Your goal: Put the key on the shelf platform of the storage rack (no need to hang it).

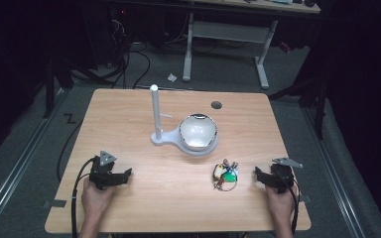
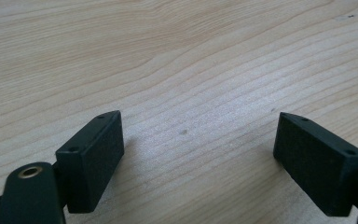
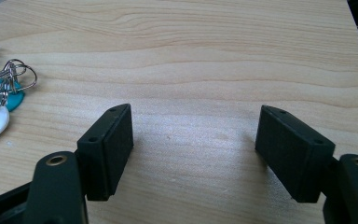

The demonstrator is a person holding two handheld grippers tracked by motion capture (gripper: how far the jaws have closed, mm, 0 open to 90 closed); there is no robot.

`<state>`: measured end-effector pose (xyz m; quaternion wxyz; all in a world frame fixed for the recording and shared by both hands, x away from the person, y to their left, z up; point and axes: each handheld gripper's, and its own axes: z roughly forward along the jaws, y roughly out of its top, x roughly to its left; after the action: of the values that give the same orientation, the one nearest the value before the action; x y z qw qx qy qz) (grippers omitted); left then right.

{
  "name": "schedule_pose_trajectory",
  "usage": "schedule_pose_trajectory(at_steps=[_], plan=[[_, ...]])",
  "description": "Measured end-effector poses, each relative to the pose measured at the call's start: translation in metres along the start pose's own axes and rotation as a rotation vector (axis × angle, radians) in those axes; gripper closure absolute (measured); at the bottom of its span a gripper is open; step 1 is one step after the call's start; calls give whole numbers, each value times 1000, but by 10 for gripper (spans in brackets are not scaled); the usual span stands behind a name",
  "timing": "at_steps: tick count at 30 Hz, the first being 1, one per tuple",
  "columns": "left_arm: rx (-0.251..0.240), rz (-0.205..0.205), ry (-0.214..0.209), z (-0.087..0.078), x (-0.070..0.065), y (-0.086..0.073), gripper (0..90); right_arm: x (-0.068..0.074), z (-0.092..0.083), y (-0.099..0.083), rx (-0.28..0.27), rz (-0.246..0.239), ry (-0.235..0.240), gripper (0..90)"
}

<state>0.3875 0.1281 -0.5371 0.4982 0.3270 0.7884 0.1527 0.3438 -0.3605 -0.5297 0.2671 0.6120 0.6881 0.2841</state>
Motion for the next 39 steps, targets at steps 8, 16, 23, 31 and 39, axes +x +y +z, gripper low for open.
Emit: schedule_pose_trajectory(at_steps=[8, 16, 23, 31, 39], plan=[[-3, 7, -5, 0, 1, 1, 173, 0, 0, 0, 0, 1, 0, 276], [-6, 5, -3, 0, 1, 1, 175, 1, 1, 0, -1, -9, 9, 250], [-8, 1, -1, 1, 0, 1, 176, 0, -3, -1, 18, -18, 24, 263], [-7, 4, -1, 1, 1, 1, 176, 3, -9, -4, 17, -23, 49, 338], [-10, 4, 0, 1, 1, 1, 178, 12, -24, -7, -30, -44, 108, 373]])
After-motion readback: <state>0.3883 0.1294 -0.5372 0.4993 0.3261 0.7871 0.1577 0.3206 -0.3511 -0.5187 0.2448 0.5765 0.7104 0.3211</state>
